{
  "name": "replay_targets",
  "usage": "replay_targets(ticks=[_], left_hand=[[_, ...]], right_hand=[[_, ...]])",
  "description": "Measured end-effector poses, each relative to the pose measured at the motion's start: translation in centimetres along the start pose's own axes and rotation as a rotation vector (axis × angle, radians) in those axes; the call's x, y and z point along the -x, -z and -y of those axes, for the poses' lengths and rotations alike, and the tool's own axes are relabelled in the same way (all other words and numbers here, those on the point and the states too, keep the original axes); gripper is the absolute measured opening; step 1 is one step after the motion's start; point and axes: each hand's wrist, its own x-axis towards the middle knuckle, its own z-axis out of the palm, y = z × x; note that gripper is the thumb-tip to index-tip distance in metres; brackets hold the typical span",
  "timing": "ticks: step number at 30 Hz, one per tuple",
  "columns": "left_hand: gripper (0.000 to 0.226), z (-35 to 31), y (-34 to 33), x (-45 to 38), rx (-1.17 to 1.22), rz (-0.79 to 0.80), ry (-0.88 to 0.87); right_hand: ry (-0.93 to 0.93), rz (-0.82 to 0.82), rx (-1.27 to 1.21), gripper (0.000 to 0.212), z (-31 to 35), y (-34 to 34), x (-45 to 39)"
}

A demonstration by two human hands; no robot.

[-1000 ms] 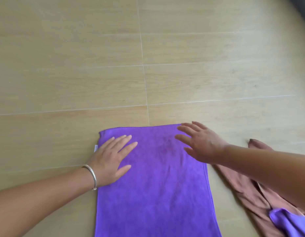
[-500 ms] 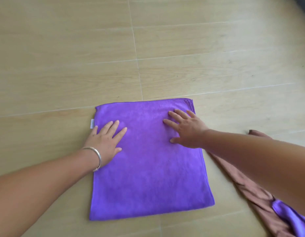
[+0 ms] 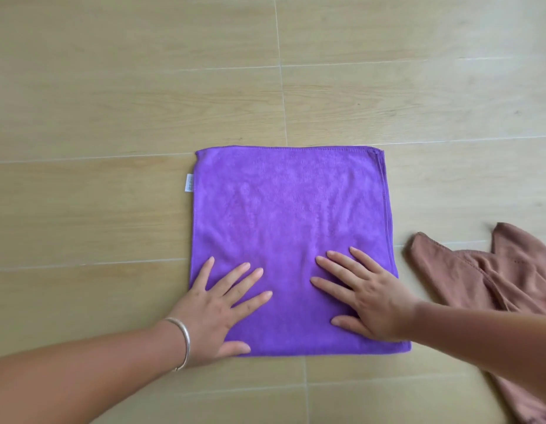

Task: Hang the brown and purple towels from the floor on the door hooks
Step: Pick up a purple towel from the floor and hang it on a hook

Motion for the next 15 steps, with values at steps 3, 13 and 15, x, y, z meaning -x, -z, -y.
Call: replay_targets(ticks=[3, 13, 15], left_hand=[[0.084, 2.1, 0.5, -1.7, -0.032, -0.035, 0.051], [0.08, 8.7, 4.9, -5.9, -0.052, -0.089, 0.277], [0.077, 7.5, 3.8, -4.6, -0.025, -0.12, 0.218]], right_hand=[[-0.034, 0.07, 0.027, 0.07, -2.3, 1.5, -2.4], [-0.29, 0.049, 0.035, 0.071, -5.9, 4.2, -8.6], [-0.268, 0.045, 0.021, 0.072, -5.1, 3.4, -6.6]])
